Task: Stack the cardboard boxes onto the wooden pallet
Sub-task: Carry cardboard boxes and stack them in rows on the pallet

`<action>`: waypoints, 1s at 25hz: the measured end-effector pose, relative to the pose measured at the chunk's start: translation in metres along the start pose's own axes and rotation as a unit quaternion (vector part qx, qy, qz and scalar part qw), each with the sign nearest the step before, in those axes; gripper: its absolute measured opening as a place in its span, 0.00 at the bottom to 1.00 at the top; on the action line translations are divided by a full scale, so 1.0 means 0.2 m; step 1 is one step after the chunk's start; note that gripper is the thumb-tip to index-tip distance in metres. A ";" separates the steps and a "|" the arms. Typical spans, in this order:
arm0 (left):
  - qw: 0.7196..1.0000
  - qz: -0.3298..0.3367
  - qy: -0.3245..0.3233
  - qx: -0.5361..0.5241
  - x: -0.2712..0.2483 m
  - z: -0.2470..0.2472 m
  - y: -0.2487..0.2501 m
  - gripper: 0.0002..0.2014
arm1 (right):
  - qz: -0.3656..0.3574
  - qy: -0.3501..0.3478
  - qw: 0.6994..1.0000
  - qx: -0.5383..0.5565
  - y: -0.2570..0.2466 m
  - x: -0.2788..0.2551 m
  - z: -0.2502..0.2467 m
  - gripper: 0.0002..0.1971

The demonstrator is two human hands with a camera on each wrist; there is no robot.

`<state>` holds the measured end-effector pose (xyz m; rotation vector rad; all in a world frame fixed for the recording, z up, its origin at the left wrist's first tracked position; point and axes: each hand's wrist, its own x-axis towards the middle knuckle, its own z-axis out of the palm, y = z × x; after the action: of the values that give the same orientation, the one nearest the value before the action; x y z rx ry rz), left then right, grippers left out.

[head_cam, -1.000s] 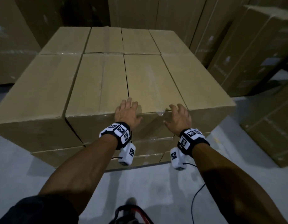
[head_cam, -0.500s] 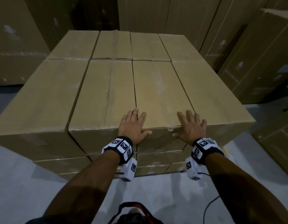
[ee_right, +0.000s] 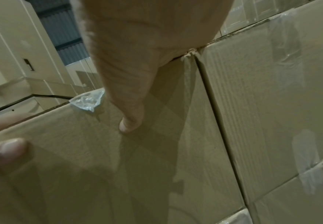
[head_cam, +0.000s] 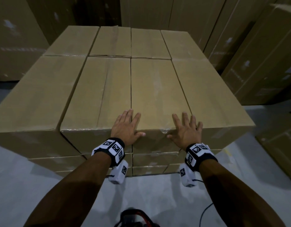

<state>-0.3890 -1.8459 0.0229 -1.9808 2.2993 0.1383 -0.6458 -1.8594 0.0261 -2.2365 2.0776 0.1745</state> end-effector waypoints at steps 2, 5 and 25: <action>1.000 -0.001 0.003 0.005 0.00 0.00 0.00 0.46 | 0.001 0.000 1.000 0.004 0.01 0.00 0.00 0.50; 1.000 -0.003 0.004 0.010 0.00 0.00 0.01 0.46 | -0.002 -0.001 1.000 0.001 0.01 -0.01 0.00 0.50; 1.000 -0.002 0.010 0.027 0.00 0.00 0.02 0.45 | -0.005 -0.006 1.000 0.015 0.01 0.01 0.00 0.50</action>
<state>-0.3921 -1.8447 0.0232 -1.9701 2.2855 0.0542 -0.6468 -1.8617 0.0257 -2.2230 2.0490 0.1531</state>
